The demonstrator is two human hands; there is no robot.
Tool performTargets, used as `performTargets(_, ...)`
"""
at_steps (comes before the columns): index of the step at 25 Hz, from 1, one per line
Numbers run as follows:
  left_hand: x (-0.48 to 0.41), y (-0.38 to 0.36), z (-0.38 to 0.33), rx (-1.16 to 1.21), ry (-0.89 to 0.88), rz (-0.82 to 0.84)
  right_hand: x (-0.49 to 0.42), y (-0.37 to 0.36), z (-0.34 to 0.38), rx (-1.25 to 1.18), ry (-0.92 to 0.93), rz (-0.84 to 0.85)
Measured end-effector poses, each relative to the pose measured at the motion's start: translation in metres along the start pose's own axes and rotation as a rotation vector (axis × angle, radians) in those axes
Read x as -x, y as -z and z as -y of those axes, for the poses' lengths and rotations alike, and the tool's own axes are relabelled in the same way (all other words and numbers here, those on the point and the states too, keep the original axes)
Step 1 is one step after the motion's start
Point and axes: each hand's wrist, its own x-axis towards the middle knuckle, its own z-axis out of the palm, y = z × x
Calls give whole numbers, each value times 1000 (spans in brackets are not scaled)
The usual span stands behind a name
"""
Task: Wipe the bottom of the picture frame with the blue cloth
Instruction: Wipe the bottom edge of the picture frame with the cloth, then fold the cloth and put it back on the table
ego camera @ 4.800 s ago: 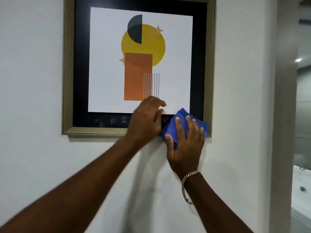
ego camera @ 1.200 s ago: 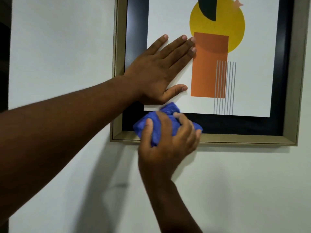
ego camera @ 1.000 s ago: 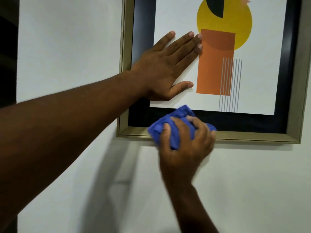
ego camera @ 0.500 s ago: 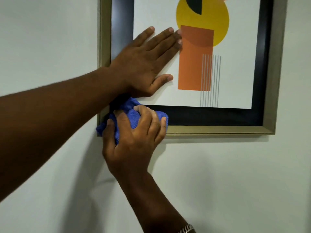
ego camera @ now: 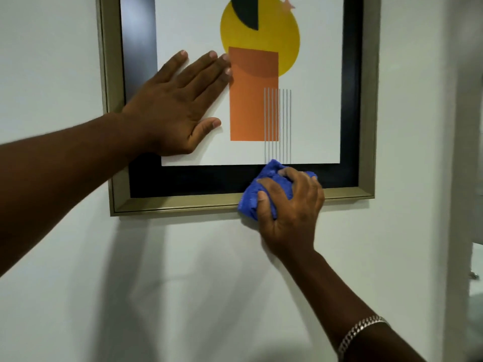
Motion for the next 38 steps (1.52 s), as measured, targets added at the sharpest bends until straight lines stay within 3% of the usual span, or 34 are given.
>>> performTargets(5, -4, 23, -35, 156, 248, 168, -7, 44, -37, 28, -159, 190)
performTargets(8, -2, 42, -103, 429, 252, 111, -13, 66, -38, -77, -194, 386)
performTargets(10, 2, 48, -152, 561, 262, 66, -11, 78, -48, -58, -105, 528)
performTargets(13, -12, 53, -199, 608, 372, 155, -12, 91, -64, 40, 17, 687)
performTargets(16, -28, 53, -223, 748, 578, 118, -15, 92, -68, -10, 38, 589)
performTargets(22, -21, 73, -275, 1313, 1130, -320, 13, 105, -92, -175, 99, 378)
performTargets(26, -13, 75, -319, 1648, 1407, -222, 54, 133, -111, -257, 166, 397)
performTargets(29, 3, 67, -367, 1794, 1508, -127, 106, 168, -128, -407, -218, 453)
performTargets(34, 55, 44, -503, 1710, 1702, 41, 216, 227, -179, -951, -1300, 689)
performTargets(36, 85, 35, -570, 1686, 1767, 166, 270, 243, -202, -938, -1572, 739)
performTargets(38, 120, 27, -641, 1677, 1805, 352, 342, 257, -221, -742, -1732, 707)
